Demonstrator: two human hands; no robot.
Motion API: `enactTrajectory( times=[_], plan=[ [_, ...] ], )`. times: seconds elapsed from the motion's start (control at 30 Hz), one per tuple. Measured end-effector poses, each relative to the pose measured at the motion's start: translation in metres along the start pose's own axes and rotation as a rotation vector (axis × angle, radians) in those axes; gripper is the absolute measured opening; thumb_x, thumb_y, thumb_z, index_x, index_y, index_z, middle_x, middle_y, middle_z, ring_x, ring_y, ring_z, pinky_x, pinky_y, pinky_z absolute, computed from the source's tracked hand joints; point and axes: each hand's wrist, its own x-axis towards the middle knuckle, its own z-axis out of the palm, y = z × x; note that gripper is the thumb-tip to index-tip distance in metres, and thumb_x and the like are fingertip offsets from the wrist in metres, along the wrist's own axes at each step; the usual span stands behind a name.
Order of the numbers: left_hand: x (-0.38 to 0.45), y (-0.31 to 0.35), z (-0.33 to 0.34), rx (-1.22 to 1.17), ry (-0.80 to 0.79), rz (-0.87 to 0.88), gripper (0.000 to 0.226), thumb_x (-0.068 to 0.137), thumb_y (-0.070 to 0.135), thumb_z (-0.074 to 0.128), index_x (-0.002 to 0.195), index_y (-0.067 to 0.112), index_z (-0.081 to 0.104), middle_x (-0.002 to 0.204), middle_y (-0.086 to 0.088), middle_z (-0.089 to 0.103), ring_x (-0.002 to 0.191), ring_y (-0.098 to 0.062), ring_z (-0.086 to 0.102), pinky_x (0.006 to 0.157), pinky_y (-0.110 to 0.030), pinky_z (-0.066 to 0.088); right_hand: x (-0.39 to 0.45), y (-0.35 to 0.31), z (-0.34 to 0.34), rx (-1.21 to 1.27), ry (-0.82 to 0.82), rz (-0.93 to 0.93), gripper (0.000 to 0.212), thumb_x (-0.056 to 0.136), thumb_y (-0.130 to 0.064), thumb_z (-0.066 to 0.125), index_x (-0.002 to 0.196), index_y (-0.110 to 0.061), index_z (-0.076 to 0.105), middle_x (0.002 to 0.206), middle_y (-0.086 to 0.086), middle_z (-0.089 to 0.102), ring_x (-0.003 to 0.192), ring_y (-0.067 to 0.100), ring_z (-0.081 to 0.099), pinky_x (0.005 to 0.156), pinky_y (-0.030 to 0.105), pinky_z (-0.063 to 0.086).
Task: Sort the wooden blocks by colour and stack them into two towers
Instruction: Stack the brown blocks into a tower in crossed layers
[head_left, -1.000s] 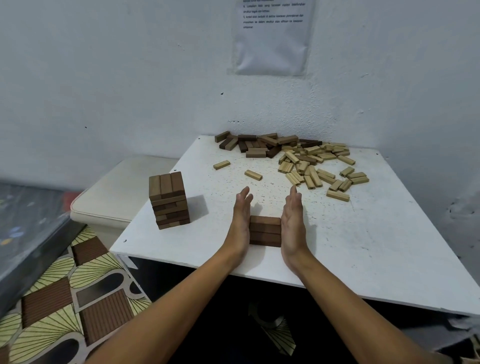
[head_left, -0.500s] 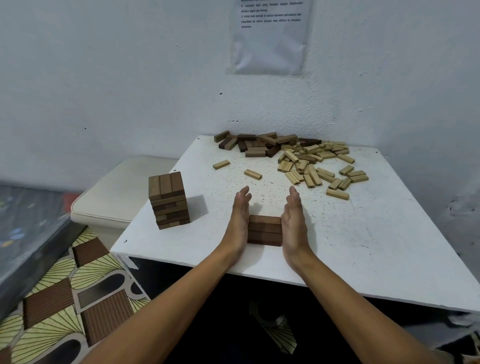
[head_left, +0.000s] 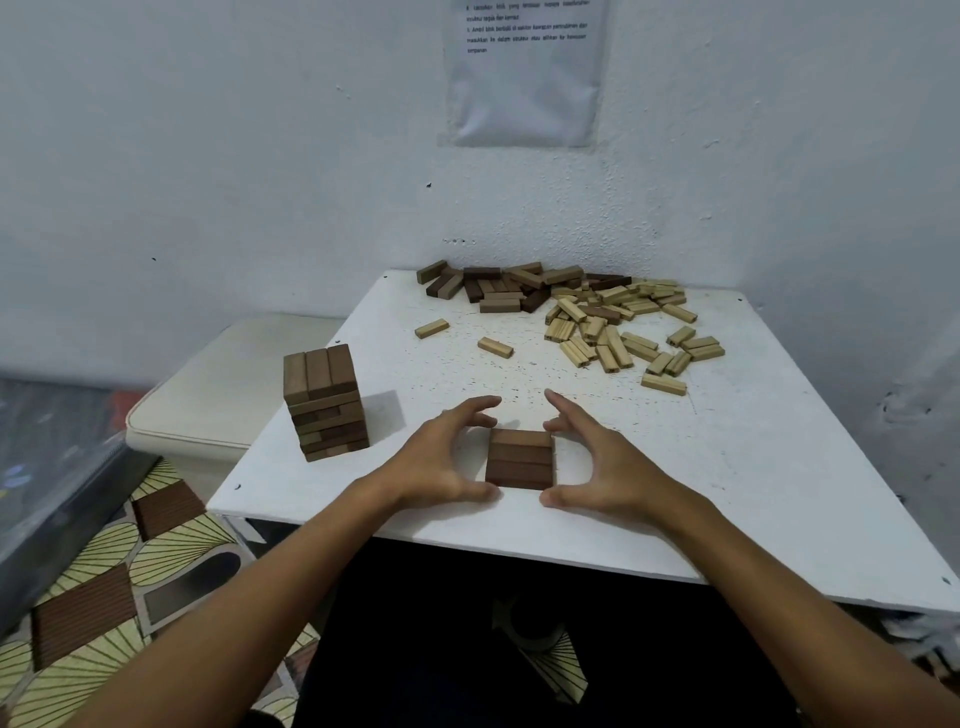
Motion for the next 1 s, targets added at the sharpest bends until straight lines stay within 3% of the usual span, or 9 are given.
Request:
enactTrajectory(
  times=[0.1, 0.37, 0.5, 0.7, 0.83, 1.0],
  plan=[
    [0.002, -0.002, 0.001, 0.010, 0.004, -0.004, 0.096, 0.064, 0.033, 0.086, 0.142, 0.043, 0.032, 0.127, 0.014, 0.057, 0.124, -0.007, 0.049, 0.106, -0.030, 0.037, 0.002, 0.000, 0.003, -0.012, 0.023, -0.003, 0.110, 0.063, -0.046, 0.080, 0.145, -0.058, 0.008, 0.133, -0.018, 0.049, 0.133, 0.013, 0.041, 0.115, 0.042, 0.029],
    [0.008, -0.005, 0.001, -0.002, 0.031, -0.006, 0.095, 0.062, 0.034, 0.086, 0.142, 0.037, 0.036, 0.123, 0.012, 0.061, 0.127, -0.007, 0.047, 0.107, -0.030, 0.035, 0.005, 0.003, 0.006, 0.021, 0.059, -0.033, 0.108, 0.070, -0.033, 0.082, 0.151, -0.046, 0.012, 0.123, -0.021, 0.052, 0.121, 0.005, 0.047, 0.100, 0.024, 0.033],
    [0.009, -0.002, 0.003, -0.017, 0.041, 0.004, 0.092, 0.059, 0.030, 0.088, 0.137, 0.032, 0.039, 0.118, 0.013, 0.061, 0.119, -0.006, 0.052, 0.099, -0.023, 0.037, 0.005, 0.004, 0.006, 0.039, 0.085, -0.060, 0.104, 0.069, -0.030, 0.083, 0.149, -0.047, 0.018, 0.120, -0.022, 0.053, 0.117, -0.002, 0.048, 0.094, 0.020, 0.033],
    [0.011, 0.022, -0.011, -0.151, 0.168, 0.069, 0.087, 0.052, 0.038, 0.080, 0.131, 0.026, 0.043, 0.114, 0.011, 0.064, 0.117, -0.006, 0.056, 0.103, -0.025, 0.039, 0.014, -0.008, -0.016, 0.144, 0.186, -0.159, 0.099, 0.066, -0.028, 0.086, 0.146, -0.042, 0.028, 0.120, -0.012, 0.060, 0.119, -0.001, 0.051, 0.109, 0.035, 0.038],
    [0.012, 0.039, -0.041, -0.231, 0.273, 0.107, 0.080, 0.056, 0.029, 0.080, 0.127, 0.025, 0.045, 0.109, 0.011, 0.066, 0.114, -0.001, 0.057, 0.102, -0.026, 0.043, 0.031, -0.034, -0.030, 0.258, 0.235, -0.223, 0.100, 0.057, -0.038, 0.085, 0.143, -0.038, 0.033, 0.115, -0.003, 0.065, 0.118, 0.007, 0.056, 0.106, 0.040, 0.044],
    [0.000, 0.046, -0.080, -0.284, 0.396, 0.116, 0.074, 0.051, 0.038, 0.080, 0.118, 0.035, 0.049, 0.106, 0.010, 0.068, 0.112, -0.002, 0.059, 0.100, -0.024, 0.044, 0.057, -0.069, -0.031, 0.376, 0.243, -0.302, 0.097, 0.055, -0.035, 0.084, 0.140, -0.039, 0.038, 0.110, 0.001, 0.066, 0.116, 0.017, 0.061, 0.105, 0.050, 0.045]
  ],
)
